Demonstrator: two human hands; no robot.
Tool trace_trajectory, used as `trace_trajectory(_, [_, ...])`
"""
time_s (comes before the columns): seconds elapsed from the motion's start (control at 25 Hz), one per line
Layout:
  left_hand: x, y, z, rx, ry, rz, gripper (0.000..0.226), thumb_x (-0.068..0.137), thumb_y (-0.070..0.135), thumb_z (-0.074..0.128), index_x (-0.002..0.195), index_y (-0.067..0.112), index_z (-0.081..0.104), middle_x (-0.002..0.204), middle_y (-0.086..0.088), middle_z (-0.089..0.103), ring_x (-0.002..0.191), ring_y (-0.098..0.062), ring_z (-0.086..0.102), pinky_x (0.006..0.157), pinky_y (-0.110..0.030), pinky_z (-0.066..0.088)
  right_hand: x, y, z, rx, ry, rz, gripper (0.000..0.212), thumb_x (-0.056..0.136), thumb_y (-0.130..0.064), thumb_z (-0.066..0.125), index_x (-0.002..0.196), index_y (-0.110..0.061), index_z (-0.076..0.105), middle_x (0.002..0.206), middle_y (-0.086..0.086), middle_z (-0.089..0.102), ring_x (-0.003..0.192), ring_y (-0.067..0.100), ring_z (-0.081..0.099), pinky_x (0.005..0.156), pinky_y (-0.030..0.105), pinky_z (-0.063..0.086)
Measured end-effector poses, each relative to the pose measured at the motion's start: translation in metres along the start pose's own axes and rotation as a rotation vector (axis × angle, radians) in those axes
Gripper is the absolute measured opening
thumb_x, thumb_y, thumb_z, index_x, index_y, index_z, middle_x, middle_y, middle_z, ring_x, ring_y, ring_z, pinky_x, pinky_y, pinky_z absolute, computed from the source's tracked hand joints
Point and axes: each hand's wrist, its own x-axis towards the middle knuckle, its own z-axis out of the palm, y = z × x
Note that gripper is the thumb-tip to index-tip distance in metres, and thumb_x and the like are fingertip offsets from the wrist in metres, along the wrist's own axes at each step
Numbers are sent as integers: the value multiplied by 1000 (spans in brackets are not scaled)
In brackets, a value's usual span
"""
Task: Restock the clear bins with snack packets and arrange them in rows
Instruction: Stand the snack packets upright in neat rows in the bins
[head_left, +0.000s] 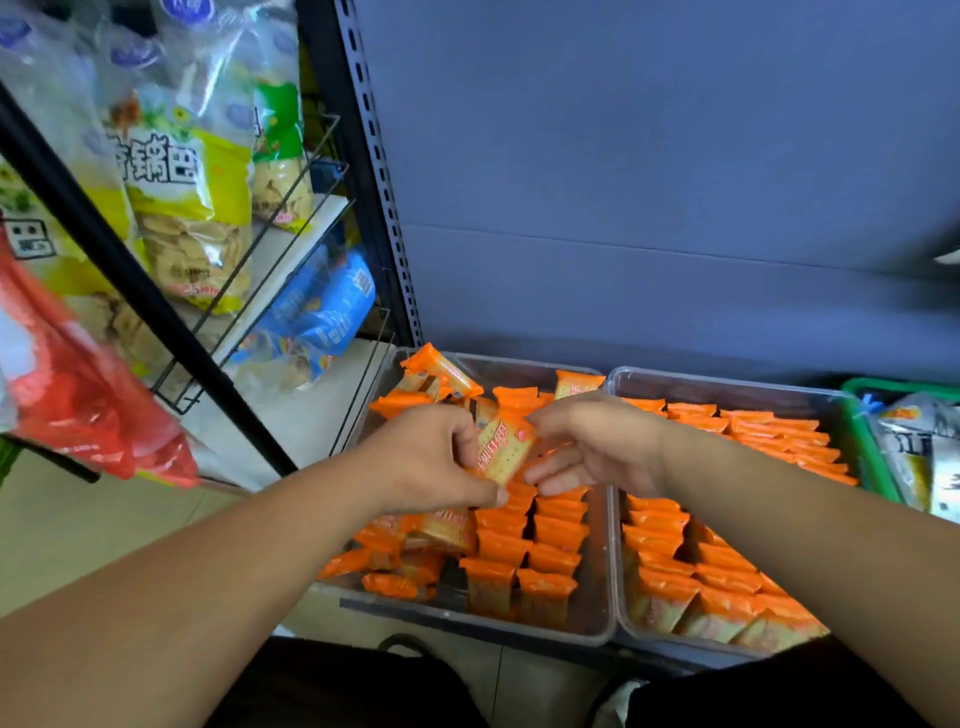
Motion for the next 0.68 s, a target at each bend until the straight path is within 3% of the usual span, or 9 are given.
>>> trace_trajectory(0.12, [23,9,18,-49,-152,15,35,66,41,97,83,26,69,85,9,70,82,-12,68,79,-39,60,9,3,-11,-237,116,-82,24,97,-12,72,119,-16,65,96,18,76,75,23,74,75,40,66])
trace_trajectory(0.24, [44,11,30,28,-361,22,17,80,29,90,85,29,74,88,10,73,86,-10,71,81,-32,61,18,8,-25,-596,112,-126,29,97,-17,70,125,-23,67,83,4,69,67,15,69,62,29,62])
trace_trajectory(0.32, [61,9,19,75,-203,83,12,84,27,86,80,29,75,84,14,72,85,-6,69,82,-34,60,27,9,-30,-744,128,-167,29,98,-25,70,126,-28,69,89,-8,62,73,11,66,60,22,54])
trace_trajectory(0.4, [82,0,-2,184,139,133,6,87,28,79,91,28,76,95,13,68,94,-10,65,86,-37,57,39,7,-33,-905,234,-226,31,96,-32,70,126,-30,69,104,-9,61,96,16,68,75,25,55])
trace_trajectory(0.44, [92,-6,-13,308,268,129,19,87,32,76,106,28,74,109,11,65,106,-14,62,92,-38,54,46,4,-33,-988,300,-259,29,95,-35,69,124,-32,69,110,-8,63,103,19,68,81,28,56])
trace_trajectory(0.48, [101,-14,-20,411,295,101,37,87,39,74,123,30,69,126,7,61,119,-18,57,99,-38,50,51,0,-33,-1048,372,-292,26,94,-38,66,120,-35,69,112,-8,65,103,20,68,82,31,57])
trace_trajectory(0.56, [108,-30,-25,480,152,10,69,85,55,74,146,30,54,153,4,45,140,-22,43,111,-39,43,60,-7,-32,-1052,485,-365,16,95,-41,59,106,-36,70,106,-10,68,94,18,68,76,31,57])
trace_trajectory(0.68, [101,-48,-25,380,-13,-13,90,79,66,76,155,30,45,155,9,36,144,-17,37,114,-39,42,74,-8,-22,-858,412,-445,16,97,-38,60,88,-32,72,86,-12,71,79,9,67,72,32,60])
